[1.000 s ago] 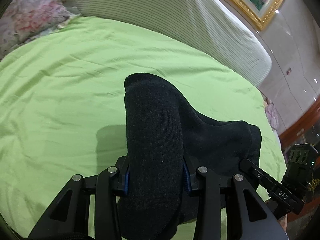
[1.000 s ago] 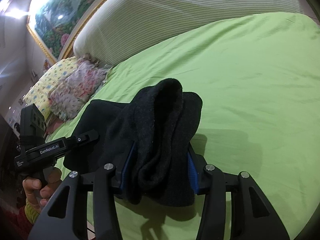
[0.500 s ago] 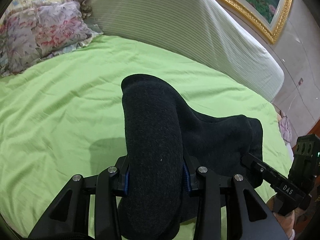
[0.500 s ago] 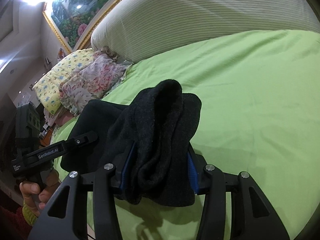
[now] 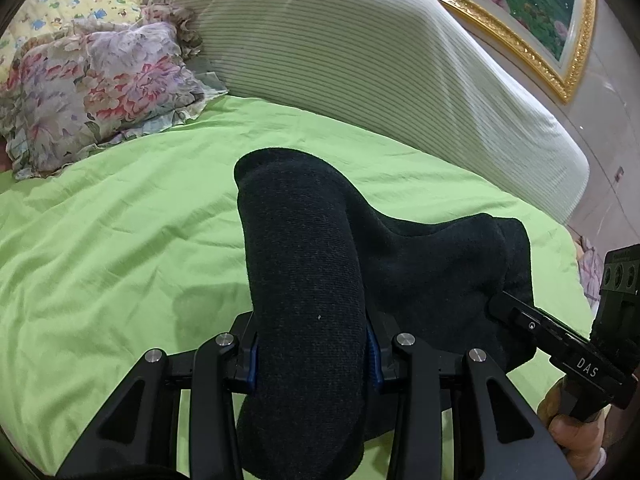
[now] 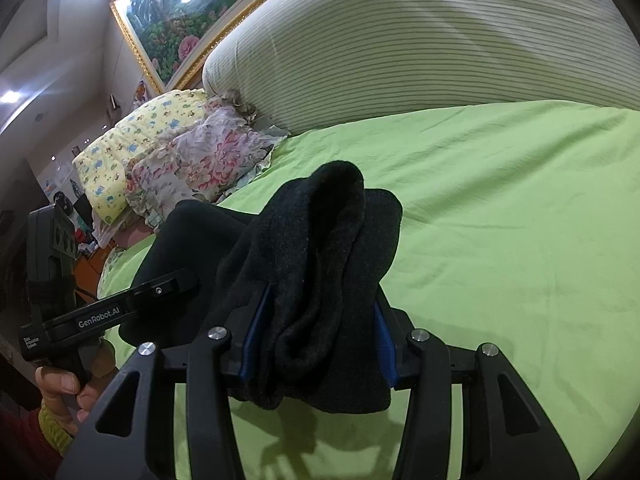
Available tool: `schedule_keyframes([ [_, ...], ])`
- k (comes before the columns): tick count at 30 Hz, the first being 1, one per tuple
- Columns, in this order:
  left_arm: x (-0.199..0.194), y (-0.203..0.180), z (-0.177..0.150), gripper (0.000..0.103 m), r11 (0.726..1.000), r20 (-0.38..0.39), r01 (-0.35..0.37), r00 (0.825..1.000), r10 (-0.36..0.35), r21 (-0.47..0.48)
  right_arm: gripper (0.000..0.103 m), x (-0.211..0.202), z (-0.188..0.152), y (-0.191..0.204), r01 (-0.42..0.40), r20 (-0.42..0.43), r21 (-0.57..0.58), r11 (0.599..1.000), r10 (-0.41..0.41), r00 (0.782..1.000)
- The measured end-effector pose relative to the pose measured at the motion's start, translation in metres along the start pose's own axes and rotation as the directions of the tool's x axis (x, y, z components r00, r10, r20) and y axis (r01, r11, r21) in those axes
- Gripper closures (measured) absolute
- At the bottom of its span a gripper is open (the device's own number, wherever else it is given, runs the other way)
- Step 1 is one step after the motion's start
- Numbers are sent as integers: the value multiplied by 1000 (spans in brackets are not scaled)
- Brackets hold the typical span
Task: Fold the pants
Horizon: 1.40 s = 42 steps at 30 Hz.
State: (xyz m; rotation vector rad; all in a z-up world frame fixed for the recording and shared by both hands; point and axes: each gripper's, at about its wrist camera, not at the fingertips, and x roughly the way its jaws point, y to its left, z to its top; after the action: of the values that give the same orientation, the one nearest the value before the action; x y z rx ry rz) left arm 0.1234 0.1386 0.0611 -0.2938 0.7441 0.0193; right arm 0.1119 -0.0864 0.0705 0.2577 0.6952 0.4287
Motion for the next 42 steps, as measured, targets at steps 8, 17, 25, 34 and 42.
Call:
schedule_keyframes([
  [8,19,7,10,64,1000,-11,-14,1000,14,-11,54,21,8,-8,0,-23,1,1000,0,1000],
  [17,38,15,18,64,1000,-10,-19,1000,19,-21,54,45,15,-18,-6,-40,11,1000,7,999],
  [25,55,28,22,64,999,-25,-17,1000,16,-41,54,62,17,-24,-9,-63,5,1000,9,998],
  [34,68,39,18,62,998,-36,-31,999,29,-55,52,71,12,-36,-11,-78,22,1000,12,997],
  [42,78,51,10,46,997,-60,-24,998,19,-80,45,77,3,-56,-1,-77,45,999,5,997],
])
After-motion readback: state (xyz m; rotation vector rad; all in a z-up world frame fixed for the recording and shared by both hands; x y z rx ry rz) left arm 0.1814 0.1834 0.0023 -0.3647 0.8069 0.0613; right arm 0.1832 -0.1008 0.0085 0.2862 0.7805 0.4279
